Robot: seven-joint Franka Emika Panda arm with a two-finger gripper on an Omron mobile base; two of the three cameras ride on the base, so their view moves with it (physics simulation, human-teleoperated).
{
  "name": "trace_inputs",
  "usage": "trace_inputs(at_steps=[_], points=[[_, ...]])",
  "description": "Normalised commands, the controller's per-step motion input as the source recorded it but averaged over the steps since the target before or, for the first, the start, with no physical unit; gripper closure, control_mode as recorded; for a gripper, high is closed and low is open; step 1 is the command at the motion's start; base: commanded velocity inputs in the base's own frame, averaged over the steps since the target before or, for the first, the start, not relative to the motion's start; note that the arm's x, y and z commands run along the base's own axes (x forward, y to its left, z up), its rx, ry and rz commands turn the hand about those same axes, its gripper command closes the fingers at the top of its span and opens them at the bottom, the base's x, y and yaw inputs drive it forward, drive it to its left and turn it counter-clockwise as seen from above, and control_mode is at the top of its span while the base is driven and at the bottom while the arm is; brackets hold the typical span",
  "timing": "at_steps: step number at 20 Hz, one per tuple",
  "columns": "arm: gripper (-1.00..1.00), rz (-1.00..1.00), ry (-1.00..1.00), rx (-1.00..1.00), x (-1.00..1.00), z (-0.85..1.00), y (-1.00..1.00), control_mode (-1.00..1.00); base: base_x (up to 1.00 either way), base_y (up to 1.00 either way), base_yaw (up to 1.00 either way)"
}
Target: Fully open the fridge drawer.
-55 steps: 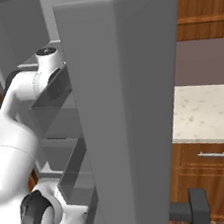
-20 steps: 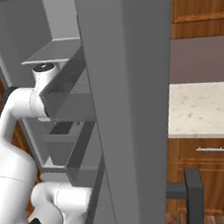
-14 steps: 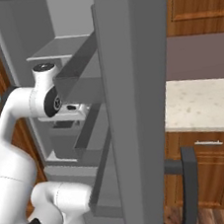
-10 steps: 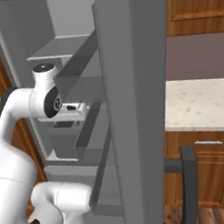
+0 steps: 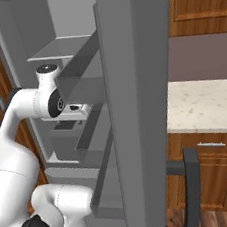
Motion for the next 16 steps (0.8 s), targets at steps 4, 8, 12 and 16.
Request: trace_inputs(at_steps=[4, 8, 12, 16], points=[[-1.00, 0.00, 0.05, 0.00, 0.68, -0.06, 0.14, -1.00, 0.00, 0.00, 0.00], [-1.00, 0.00, 0.07, 0.00, 0.49, -0.15, 0.16, -1.00, 0.00, 0.00, 0.00], [-1.00, 0.00, 0.01, 0.00, 0.15, -0.19, 0.04, -1.00, 0.00, 0.00, 0.00], [-1.00, 0.00, 0.00, 0.00, 0.01, -0.27, 0.00, -1.00, 0.00, 0.00, 0.00]])
